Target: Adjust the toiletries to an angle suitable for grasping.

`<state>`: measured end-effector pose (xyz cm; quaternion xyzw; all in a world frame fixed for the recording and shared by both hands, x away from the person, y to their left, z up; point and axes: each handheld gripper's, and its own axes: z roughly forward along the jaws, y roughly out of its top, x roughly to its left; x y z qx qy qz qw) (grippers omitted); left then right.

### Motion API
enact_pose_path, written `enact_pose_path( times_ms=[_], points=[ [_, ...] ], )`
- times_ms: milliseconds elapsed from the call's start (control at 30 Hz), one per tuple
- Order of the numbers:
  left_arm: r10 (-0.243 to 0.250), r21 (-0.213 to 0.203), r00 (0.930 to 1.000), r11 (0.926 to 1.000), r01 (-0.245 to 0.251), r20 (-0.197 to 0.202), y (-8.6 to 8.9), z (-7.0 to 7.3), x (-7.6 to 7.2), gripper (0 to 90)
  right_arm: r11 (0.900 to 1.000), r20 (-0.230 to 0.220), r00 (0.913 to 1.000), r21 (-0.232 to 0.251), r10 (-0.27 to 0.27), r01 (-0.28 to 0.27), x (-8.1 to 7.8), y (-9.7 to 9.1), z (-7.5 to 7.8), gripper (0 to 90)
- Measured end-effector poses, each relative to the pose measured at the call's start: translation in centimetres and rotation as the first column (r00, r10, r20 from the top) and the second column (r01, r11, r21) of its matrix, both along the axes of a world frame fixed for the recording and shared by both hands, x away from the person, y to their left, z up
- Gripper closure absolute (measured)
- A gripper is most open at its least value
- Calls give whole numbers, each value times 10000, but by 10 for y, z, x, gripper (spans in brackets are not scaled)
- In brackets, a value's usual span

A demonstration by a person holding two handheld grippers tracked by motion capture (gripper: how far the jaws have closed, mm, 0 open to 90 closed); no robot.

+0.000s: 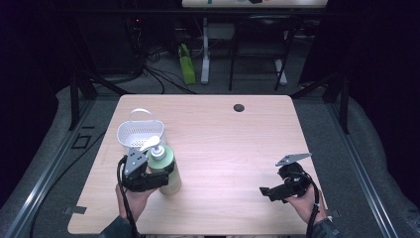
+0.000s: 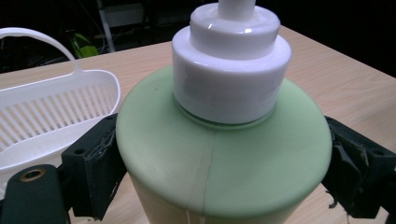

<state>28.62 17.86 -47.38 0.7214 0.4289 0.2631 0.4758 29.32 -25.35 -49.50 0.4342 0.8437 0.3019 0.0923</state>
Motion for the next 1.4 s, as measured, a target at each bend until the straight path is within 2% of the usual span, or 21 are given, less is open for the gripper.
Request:
enact_pose_path(
  times_ms=[267,400,533,767,1067,1400],
  points=[
    [172,10,9998,9999,-172,-64,14,0,-3,118,10000,12,10000,-14,10,-10,0,0,-1,12],
    [492,-31,9988,9988,-492,-76,26,0,-5,118,10000,-68,10000,-45,40,-41,1,1,-1,12],
    [602,-9,9981,9982,-602,-112,33,1,-6,118,9999,-32,9999,-50,119,-120,1,2,-2,12],
    [589,66,9982,9982,-589,-147,33,2,-6,112,10000,-80,10000,-35,30,-30,0,3,-2,12],
    [512,-706,9983,9963,-492,263,38,12,-11,48,10000,-25,10000,-10,60,-60,0,3,-1,6],
    [303,-908,9986,9955,-262,440,39,27,-8,21,9999,-57,9998,-24,166,-167,1,4,-3,5]
  ],
)
